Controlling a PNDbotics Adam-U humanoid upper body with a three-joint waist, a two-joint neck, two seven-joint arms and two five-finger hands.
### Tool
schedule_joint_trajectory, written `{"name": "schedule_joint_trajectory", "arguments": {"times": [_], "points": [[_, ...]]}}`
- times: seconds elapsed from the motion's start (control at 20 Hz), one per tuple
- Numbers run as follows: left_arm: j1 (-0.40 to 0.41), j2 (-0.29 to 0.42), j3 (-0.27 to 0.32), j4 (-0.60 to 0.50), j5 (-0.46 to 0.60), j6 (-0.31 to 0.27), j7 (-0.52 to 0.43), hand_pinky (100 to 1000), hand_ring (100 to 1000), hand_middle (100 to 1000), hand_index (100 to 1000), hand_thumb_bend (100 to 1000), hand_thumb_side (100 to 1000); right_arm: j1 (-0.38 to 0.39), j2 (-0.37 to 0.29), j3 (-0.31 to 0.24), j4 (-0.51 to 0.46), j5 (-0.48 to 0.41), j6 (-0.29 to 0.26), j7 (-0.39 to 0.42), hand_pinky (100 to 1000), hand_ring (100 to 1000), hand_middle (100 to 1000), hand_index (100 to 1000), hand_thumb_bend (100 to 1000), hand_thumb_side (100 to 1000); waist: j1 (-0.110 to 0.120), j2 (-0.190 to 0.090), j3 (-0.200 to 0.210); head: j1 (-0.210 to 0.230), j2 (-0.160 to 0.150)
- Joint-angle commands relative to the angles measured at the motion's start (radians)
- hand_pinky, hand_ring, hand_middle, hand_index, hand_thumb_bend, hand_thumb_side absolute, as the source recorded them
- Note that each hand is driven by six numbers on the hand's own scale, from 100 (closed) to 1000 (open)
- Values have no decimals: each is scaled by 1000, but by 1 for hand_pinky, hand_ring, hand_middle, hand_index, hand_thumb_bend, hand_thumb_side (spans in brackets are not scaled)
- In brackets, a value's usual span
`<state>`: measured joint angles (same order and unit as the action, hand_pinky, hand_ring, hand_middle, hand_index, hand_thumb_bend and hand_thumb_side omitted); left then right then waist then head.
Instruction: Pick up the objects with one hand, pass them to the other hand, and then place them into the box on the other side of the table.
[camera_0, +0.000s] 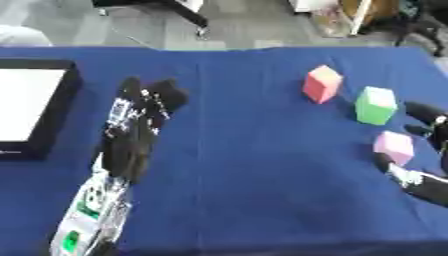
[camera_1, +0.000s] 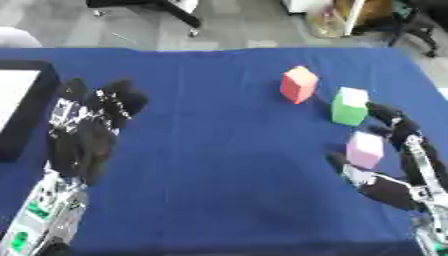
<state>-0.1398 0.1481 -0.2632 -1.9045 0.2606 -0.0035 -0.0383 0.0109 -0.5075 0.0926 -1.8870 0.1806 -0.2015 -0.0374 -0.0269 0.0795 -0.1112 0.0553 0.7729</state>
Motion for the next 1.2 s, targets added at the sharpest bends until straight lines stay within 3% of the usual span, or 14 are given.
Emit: {"name": "schedule_joint_trajectory", "arguments": {"times": [0.05, 0.3, 0.35, 0.4, 0.45, 0.75, 1.2], "points": [[-7, 14, 0, -20, -5, 1, 0, 949, 787, 672, 837, 352, 937, 1, -125, -10, -22, -2, -9, 60, 850, 949, 896, 915, 575, 308, -2, -10, -1, -10, -3], [-8, 21, -2, -19, -7, 3, -2, 949, 787, 672, 837, 350, 937, 7, -177, 6, 2, -7, -30, 113, 850, 951, 895, 922, 574, 284, -10, -10, 3, -21, -3], [-7, 23, -3, -19, -7, 3, -3, 949, 787, 672, 837, 350, 937, 3, -200, 17, 17, 5, -41, 128, 850, 951, 895, 922, 574, 284, -12, -10, 4, -23, -3], [-7, 23, -3, -19, -7, 3, -3, 949, 787, 672, 837, 350, 938, -1, -224, 22, 29, 13, -50, 143, 853, 956, 899, 927, 515, 258, -13, -11, 4, -25, -3], [-7, 24, -4, -19, -8, 3, -3, 949, 787, 672, 837, 350, 937, -10, -249, 29, 47, 22, -58, 159, 853, 957, 901, 927, 575, 270, -14, -11, 5, -29, -3], [-7, 22, -5, -20, -6, 4, -4, 949, 786, 671, 837, 350, 937, -79, -392, 34, 148, -34, -80, 255, 858, 968, 913, 935, 571, 253, -10, -13, 12, -71, -3], [-8, 20, -7, -21, -4, 5, -6, 948, 786, 671, 837, 349, 938, -203, -406, 32, 333, -68, -82, 354, 860, 970, 913, 937, 565, 239, -7, -13, 23, -147, -3]]}}
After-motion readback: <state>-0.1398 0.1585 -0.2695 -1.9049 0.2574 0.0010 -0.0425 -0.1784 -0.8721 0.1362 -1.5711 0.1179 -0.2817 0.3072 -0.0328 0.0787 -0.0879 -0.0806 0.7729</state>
